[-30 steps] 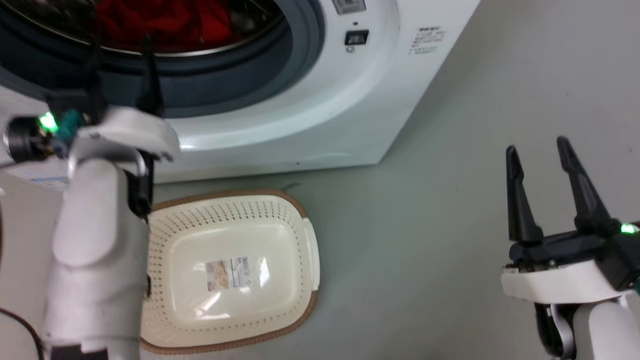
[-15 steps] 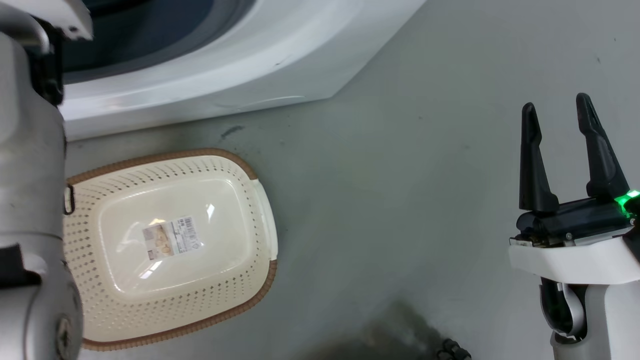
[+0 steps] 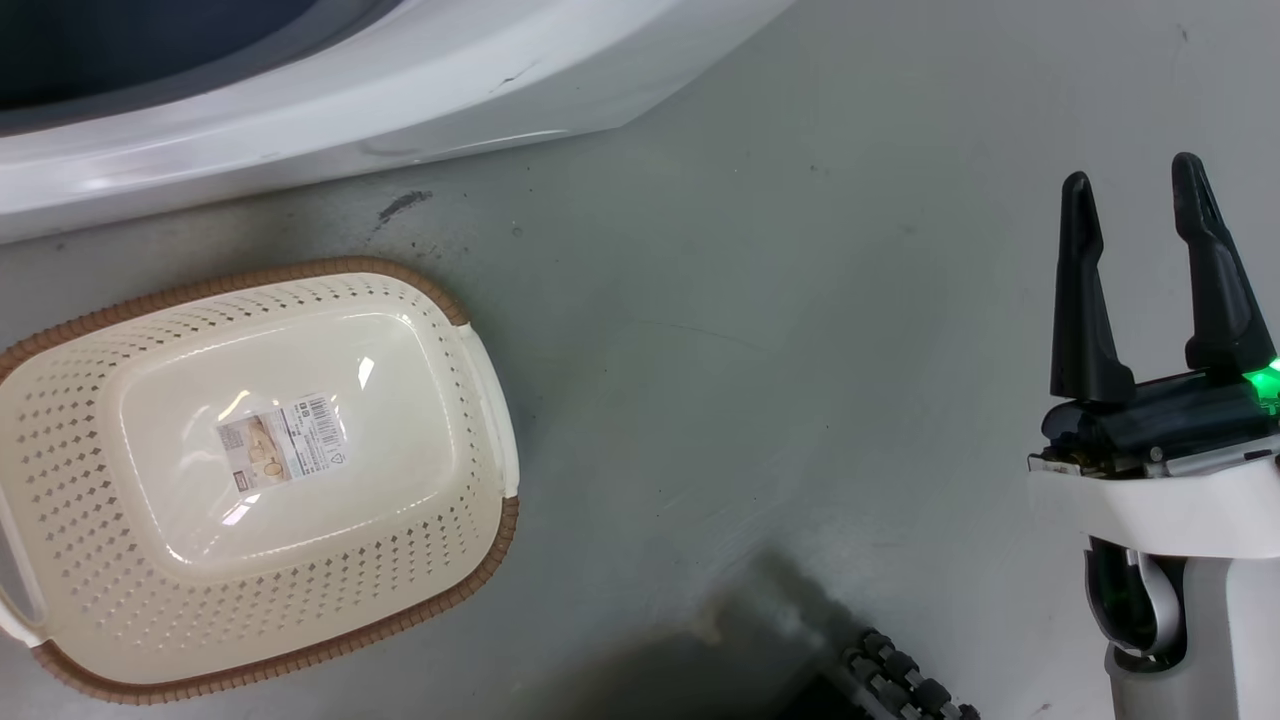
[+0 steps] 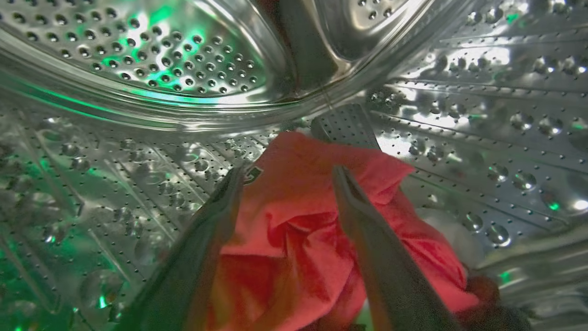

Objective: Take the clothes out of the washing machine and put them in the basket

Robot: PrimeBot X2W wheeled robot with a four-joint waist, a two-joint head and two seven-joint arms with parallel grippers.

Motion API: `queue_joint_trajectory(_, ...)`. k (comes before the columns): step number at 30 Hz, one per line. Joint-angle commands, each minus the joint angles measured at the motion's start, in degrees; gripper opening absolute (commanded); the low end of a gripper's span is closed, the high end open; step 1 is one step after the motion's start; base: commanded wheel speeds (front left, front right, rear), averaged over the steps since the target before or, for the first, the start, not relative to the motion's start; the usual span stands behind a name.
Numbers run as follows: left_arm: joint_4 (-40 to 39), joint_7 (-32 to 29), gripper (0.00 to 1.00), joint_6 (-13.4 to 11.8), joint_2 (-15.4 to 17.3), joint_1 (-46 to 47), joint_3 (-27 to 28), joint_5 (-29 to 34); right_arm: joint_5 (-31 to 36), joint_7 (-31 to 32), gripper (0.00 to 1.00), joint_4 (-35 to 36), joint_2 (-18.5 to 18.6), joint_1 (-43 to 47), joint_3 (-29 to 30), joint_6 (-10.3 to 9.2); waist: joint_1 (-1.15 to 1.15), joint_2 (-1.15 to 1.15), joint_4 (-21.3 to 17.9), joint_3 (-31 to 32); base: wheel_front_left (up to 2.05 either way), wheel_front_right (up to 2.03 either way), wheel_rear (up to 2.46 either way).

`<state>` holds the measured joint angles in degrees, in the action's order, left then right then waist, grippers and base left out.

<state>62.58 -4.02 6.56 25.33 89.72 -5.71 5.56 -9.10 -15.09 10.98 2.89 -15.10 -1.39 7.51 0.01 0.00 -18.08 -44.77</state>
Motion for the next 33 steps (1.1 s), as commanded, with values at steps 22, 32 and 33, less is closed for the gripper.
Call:
queue_joint_trajectory(22, 9.48, -23.06, 1.0, 0.83, 2.31, 11.55, -6.25, -3.79, -2.81, -0.12, 1.0, 2.69, -0.03, -1.87, -0.98, -0.04, -0.01, 0.0, -1.47, -4.83, 0.0, 0.0, 0.0)
queue_joint_trajectory(32, 9.91, -22.8, 0.0, 0.83, 2.76, 10.71, -9.19, -5.71, -3.5, -0.12, 1.0, 2.79, -0.03, -2.07, -0.94, -0.04, -0.01, 0.0, -1.59, -5.43, 0.0, 0.0, 0.0)
queue_joint_trajectory(33, 9.91, -22.8, 0.0, 0.83, 2.76, 10.71, -9.19, -5.71, -3.5, -0.12, 1.0, 2.79, -0.03, -2.07, -0.94, -0.04, -0.01, 0.0, -1.59, -5.43, 0.0, 0.0, 0.0)
